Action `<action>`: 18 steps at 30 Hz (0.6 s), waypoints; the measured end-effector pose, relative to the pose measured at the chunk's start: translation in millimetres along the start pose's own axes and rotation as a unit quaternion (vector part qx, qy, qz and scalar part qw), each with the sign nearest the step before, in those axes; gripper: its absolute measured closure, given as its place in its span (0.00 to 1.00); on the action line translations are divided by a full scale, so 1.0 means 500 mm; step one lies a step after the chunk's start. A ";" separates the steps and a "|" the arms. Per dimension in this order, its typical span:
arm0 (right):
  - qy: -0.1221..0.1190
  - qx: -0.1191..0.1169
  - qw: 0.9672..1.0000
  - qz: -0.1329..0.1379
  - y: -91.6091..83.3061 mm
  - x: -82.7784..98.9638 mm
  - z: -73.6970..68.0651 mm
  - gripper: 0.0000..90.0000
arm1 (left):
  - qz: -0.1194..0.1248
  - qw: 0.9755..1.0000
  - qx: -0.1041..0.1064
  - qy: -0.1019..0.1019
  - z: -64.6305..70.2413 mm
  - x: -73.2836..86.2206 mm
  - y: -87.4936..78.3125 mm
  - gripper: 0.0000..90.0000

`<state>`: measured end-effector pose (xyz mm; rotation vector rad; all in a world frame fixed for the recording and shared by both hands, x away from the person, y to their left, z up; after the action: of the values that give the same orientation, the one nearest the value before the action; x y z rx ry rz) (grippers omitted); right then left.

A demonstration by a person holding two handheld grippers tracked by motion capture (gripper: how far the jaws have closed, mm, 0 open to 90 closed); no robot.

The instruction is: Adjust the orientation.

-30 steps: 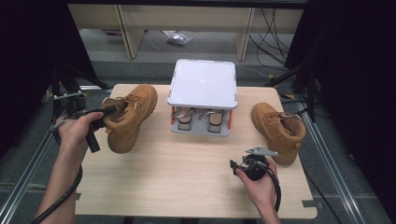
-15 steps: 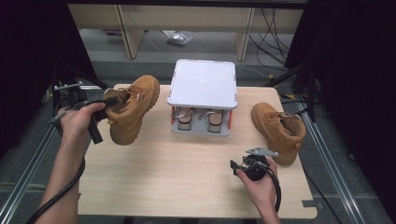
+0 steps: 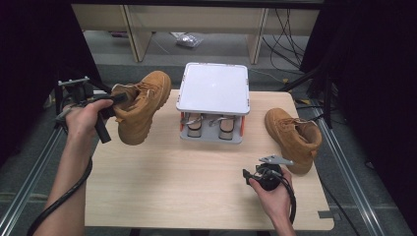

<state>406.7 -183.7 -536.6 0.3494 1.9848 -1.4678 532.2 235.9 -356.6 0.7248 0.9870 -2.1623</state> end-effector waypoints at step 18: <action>-0.011 -0.005 1.000 0.008 -0.002 -0.005 0.005 0.50 | 0.003 1.000 0.013 -0.005 0.030 -0.039 0.008 0.91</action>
<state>408.6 -185.8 -534.7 0.3432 1.9670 -1.4457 544.3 228.3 -336.4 0.7273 0.9518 -2.1745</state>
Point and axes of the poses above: each handheld gripper's, and its own axes: y roughly forward along the jaws, x roughly out of its underside, z roughly to its right, the point moved 9 cm from there along y, roughly forward along the jaws, and after that the axes turned 6 degrees about -z, right-handed, at the moved point
